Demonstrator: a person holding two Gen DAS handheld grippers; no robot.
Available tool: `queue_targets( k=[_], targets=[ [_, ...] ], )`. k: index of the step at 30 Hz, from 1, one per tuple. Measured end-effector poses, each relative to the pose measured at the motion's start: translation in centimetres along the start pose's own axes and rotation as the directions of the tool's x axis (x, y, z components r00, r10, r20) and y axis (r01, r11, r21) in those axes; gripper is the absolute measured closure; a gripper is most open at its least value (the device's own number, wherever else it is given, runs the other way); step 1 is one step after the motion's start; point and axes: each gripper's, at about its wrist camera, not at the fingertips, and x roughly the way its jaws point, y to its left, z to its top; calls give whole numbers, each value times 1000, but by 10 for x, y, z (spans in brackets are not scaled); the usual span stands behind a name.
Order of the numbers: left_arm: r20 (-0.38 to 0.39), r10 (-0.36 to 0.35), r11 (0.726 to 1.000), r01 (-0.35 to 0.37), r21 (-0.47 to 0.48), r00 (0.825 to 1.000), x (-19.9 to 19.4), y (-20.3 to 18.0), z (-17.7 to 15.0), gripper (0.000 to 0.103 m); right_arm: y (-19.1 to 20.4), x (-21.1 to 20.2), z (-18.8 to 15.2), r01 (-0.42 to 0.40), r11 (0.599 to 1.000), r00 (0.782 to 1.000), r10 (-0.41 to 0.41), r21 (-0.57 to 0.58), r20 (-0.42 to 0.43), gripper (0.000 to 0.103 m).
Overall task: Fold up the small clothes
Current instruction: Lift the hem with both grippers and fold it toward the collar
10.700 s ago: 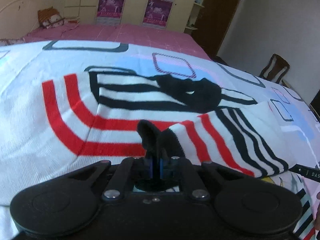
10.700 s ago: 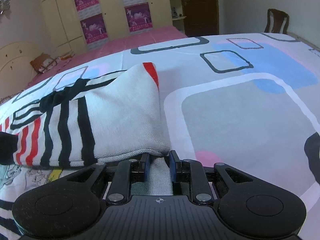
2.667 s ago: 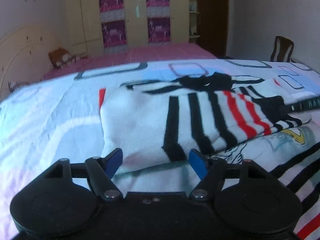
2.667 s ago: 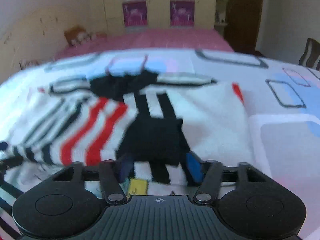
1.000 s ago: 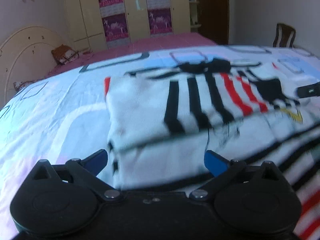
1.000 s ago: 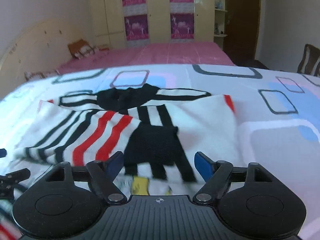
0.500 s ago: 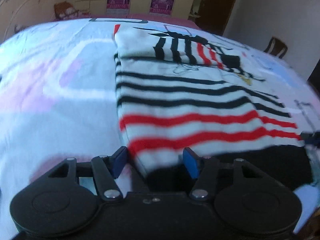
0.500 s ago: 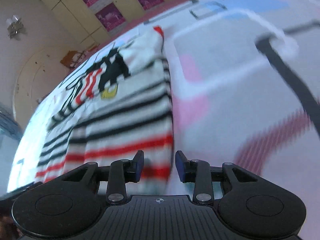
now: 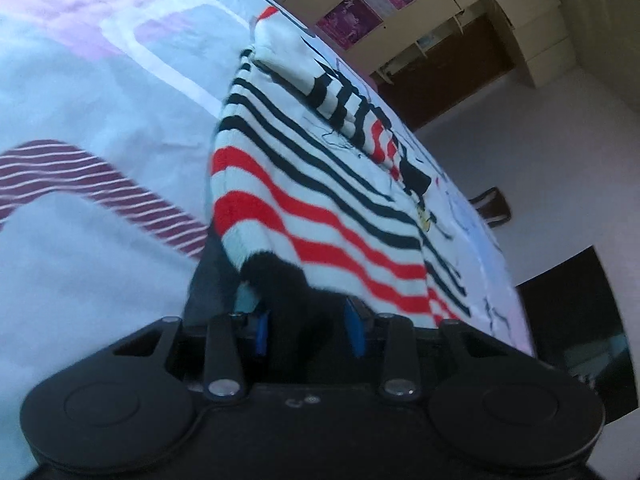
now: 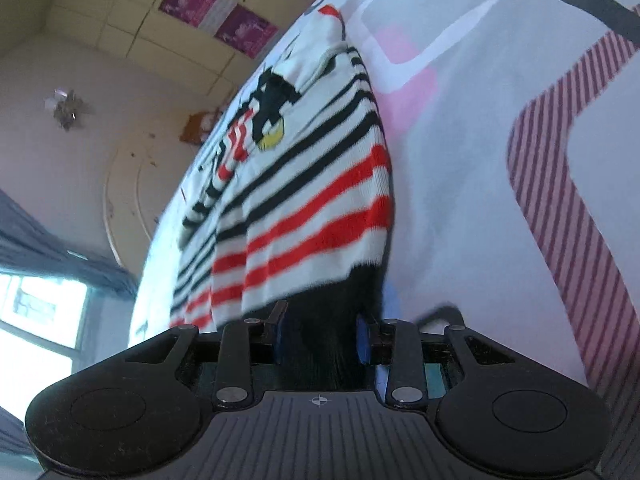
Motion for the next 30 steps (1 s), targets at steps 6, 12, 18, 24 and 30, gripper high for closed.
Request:
queue_targets(
  k=[6,12,18,24,30],
  targets=[
    [100,6,998,-12,64,995,-16,-12,-13,96,1,-14,-9,-80,996,997,80,-49,0,99],
    [96,80,996,-82,20,992,-11,-3,-14,96,-13,-13,-6,6,999,1000,-5,-38,15,99],
    [201,-9,999,3,32,979,-30,-23,10,96,18,-39,23,-95,990,984,109,-105,140,99],
    [290,-86,994,63,86,953,-16,-62,78,96,78,-25,84,-91,977,958,138,-191,250,99],
    [281,-88,994,64,93,956,51,-76,175,96,112,23,170,-57,987,950,99,-149,296,99]
  ],
)
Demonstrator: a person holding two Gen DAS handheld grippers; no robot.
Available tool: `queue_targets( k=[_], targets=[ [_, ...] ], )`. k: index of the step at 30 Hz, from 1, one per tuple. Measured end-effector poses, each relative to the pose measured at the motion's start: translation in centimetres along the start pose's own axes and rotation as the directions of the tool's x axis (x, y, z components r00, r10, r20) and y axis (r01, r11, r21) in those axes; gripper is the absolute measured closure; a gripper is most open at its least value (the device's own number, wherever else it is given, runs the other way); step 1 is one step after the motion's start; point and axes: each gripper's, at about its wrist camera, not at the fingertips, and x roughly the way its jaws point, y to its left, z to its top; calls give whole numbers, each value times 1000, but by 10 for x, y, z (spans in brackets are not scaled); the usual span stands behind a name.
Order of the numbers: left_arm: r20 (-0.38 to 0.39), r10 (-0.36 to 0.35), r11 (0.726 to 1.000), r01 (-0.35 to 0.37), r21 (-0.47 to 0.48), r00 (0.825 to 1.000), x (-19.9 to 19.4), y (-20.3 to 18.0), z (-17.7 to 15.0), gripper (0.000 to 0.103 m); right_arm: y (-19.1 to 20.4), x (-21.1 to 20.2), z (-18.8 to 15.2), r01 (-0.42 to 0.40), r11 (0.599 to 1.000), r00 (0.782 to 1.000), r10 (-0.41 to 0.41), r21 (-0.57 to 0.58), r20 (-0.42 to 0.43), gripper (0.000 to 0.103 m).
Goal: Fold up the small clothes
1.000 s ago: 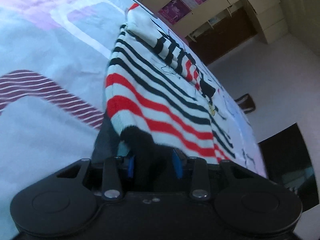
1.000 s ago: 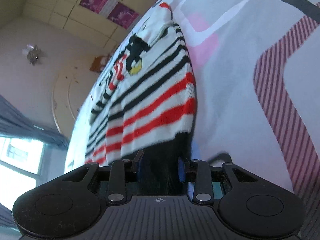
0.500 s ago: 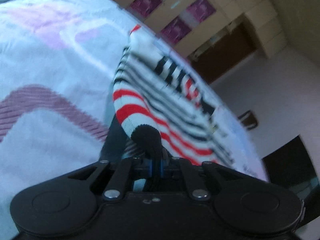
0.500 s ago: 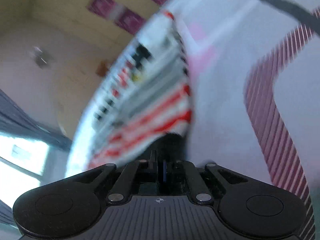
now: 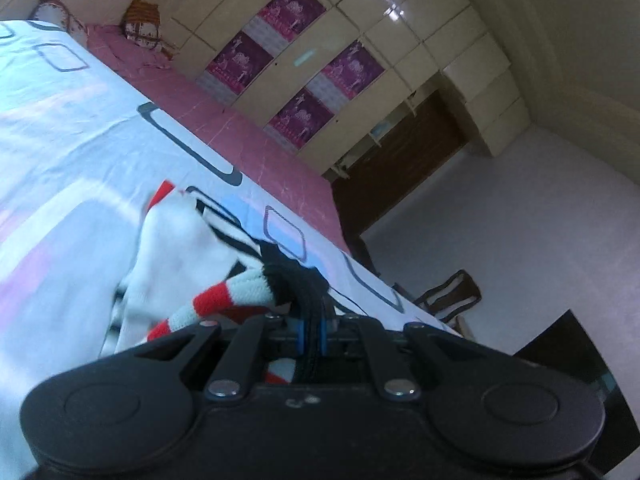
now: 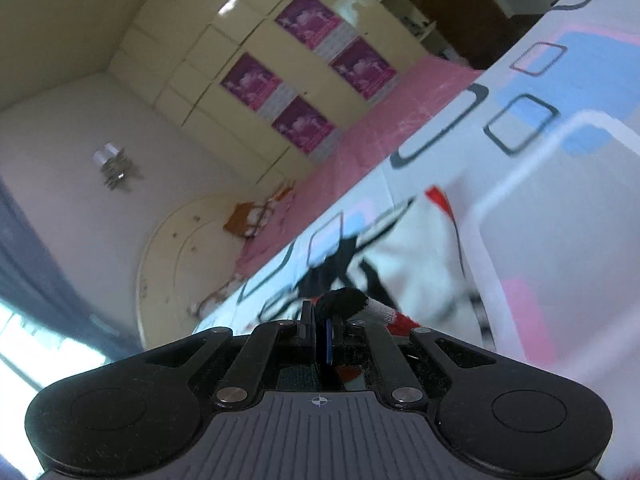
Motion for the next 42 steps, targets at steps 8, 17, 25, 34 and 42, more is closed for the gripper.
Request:
queue_targets(
  k=[8,17,25,34,42],
  targets=[
    [-137,108,993,-114,-35,985,123,59,33,96,-35,137,52,130,987,988,-122,89,-97,99],
    [-64,5,1000,-7,-26,998,131,86,45,25,-64,162,67,195,981,981,-195,23,-9,22],
    [-191,187,930,-111,349,964,120,72,42,38,-52,159,41,240,857,945,-313,-455,-92,38],
    [-186,297,879,-193,435,936,161,51,50,41,-27,223,29,380,711,895,-444,-591,42,39],
    [-192,344,846,-214,489,919,178,46,45,50,-37,212,26,250,804,933,-348,-540,-86,39]
  ],
)
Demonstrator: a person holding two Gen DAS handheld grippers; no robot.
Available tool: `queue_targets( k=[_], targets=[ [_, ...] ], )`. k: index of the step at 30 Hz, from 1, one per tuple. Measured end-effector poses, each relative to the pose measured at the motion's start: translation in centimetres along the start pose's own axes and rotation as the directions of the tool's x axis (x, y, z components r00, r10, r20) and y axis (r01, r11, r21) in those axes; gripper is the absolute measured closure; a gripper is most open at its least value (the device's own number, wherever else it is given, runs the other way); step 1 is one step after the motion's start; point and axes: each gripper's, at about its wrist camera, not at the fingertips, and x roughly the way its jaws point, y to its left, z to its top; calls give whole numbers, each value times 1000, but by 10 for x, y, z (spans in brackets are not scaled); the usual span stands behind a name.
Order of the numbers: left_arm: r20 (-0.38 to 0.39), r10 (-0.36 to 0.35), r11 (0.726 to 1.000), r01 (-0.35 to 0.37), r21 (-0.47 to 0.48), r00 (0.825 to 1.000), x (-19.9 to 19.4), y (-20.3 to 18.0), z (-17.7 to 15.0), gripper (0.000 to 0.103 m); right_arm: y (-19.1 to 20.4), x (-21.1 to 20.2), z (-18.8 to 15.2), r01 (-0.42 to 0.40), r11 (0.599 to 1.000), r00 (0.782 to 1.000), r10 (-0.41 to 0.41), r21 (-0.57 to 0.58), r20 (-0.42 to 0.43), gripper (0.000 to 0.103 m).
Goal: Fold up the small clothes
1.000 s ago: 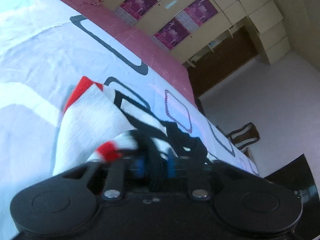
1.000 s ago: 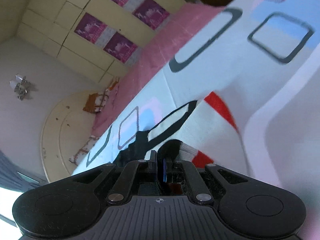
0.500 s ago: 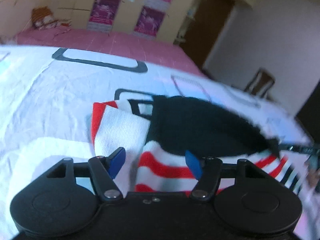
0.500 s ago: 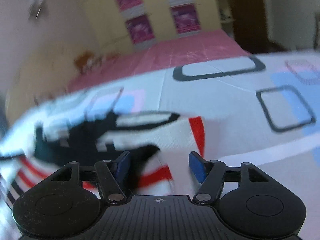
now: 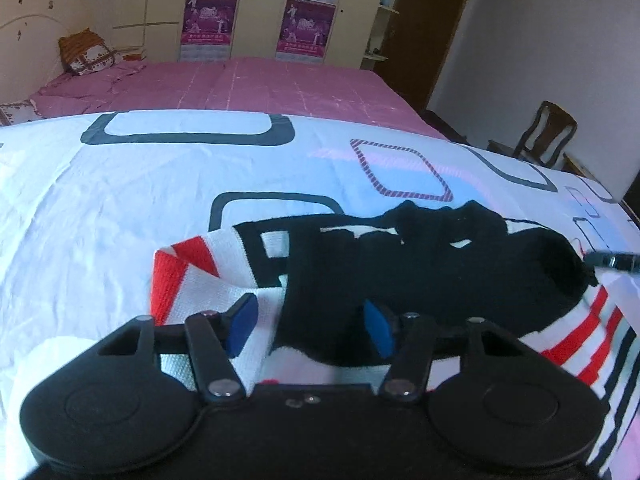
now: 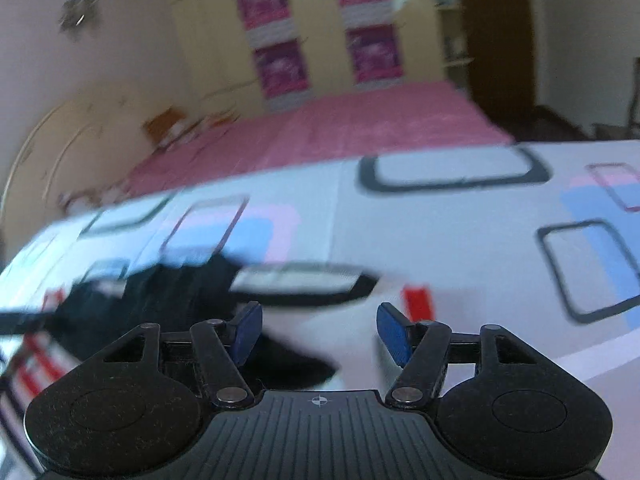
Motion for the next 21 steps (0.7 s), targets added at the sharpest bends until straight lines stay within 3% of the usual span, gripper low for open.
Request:
queue_targets(
  k=[3,5,7,11,13,16,17,18,19,21],
  targets=[
    [5,25,1000,-25,-10,1000,1,3,2,64,6,12,-3,29,999,999,-30,-34,-34,39],
    [5,19,1000,-19,-21,1000,2,7,3,65,6,1,3,-31,999,999,31,-11,20,39],
    [3,20,1000,-20,-21,1000,1,6,4,65,8,-4,4,-56,998,998,57,-36,14,39],
    [4,15,1000,-15,3,1000,-3,1,2,68,27,2,-11,6,963,998,-21,-268,-54,39],
    [7,30,999,-30,31,1000,-2,-3,0,68,32,9,-16,41,943,995,-70,-331,-74,39],
    [7,39,999,-39,30,999,0,-3,3,70,29,22,-7,109,963,992,-120,-247,-32,41],
    [7,35,999,-35,22,999,0,-2,4,71,23,25,-2,131,975,990,-138,-181,-28,69],
    [8,30,999,-30,12,1000,1,0,5,73,15,27,4,122,988,991,-127,-99,-39,80],
    [7,23,1000,-23,4,1000,2,2,5,73,9,25,7,88,996,995,-89,-27,-36,80],
    [11,20,1000,-20,5,1000,2,3,5,76,5,22,8,48,999,998,-48,13,-39,80]
  ],
)
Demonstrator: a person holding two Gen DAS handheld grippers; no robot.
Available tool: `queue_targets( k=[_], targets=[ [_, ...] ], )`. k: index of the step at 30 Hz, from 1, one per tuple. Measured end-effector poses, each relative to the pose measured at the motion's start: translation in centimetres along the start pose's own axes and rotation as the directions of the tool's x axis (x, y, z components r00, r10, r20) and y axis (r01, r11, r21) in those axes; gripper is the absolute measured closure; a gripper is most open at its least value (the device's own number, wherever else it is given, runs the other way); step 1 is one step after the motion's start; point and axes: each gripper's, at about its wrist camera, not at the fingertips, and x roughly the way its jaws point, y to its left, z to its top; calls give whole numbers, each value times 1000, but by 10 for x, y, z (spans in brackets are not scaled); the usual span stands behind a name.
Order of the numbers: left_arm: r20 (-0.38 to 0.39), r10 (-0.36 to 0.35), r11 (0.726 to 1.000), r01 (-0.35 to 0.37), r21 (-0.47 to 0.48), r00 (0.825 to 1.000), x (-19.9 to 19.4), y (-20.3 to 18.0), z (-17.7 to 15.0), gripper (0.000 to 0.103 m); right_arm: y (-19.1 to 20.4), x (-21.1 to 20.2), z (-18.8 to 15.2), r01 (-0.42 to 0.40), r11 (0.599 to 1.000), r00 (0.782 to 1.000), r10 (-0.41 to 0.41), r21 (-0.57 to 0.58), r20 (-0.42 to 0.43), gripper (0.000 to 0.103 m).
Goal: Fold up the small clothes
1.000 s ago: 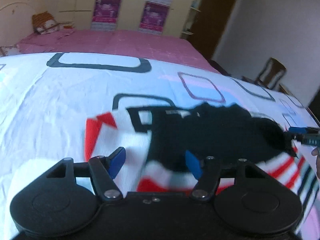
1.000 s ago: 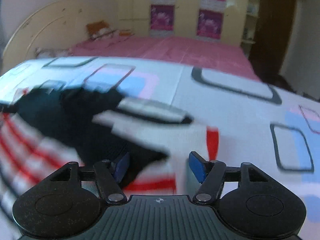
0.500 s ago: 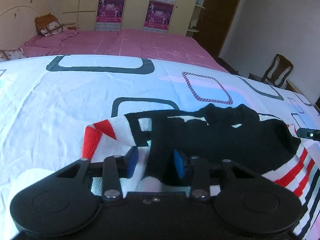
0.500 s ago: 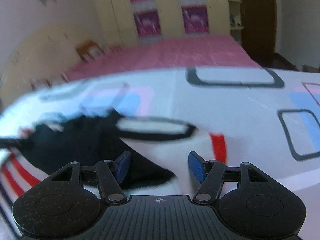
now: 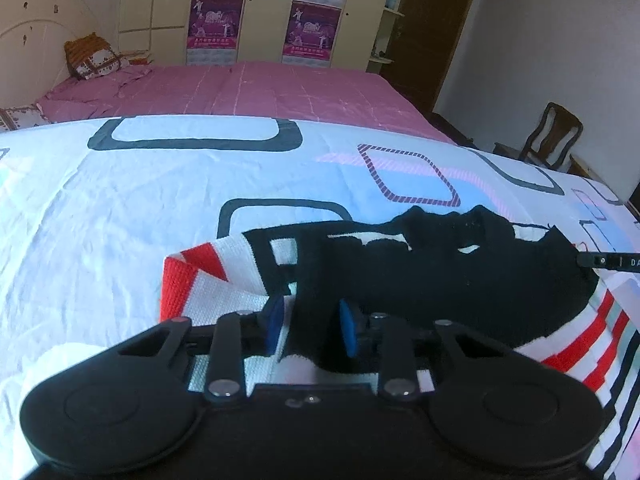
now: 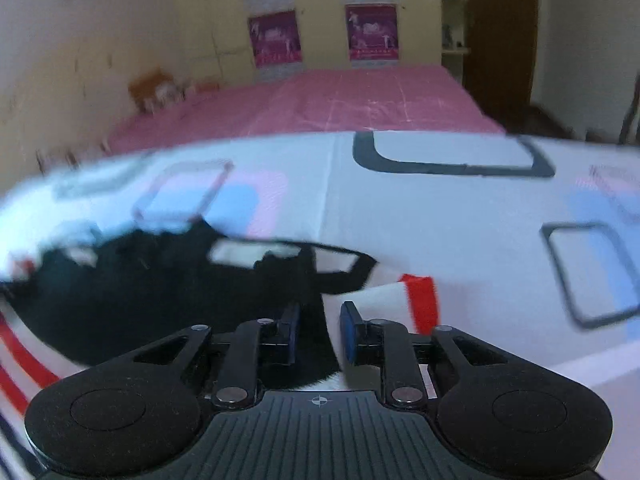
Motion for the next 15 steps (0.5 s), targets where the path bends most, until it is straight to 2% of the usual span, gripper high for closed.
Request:
queue_targets(
  k=[2,4,6,7,11,12,13,14,15],
  targets=[
    [7,-6,1000,6,6,1000,0,-1,0,84,2,6,-3,-7,1000,999,7,-22,-32,80],
    [24,-1,1000,0,13,1000,-1,-2,-1,96,6,9,-3,21,998,999,-23,-56,-26,80],
    [50,1,1000,-1,12,999,-4,-3,-1,98,12,9,-2,51,996,998,-53,-75,-17,100],
    [71,-2,1000,1,12,997,-7,-3,-2,98,13,8,-1,55,995,998,-56,-78,-9,100],
    [155,4,1000,-4,1,988,-20,-3,1,98,11,-13,3,48,997,992,-40,-63,115,100],
    [146,12,1000,-13,5,989,-17,-3,3,98,10,-16,5,47,997,990,-39,-56,139,100],
    [93,44,999,-46,16,995,-6,-3,4,98,9,-13,5,60,997,989,-52,-52,138,100],
    [48,59,998,-60,11,997,5,-2,4,98,7,-4,5,70,997,992,-65,-45,108,100],
    [49,49,999,-49,-13,998,10,2,2,97,4,10,2,97,994,994,-95,-41,51,100]
  ],
)
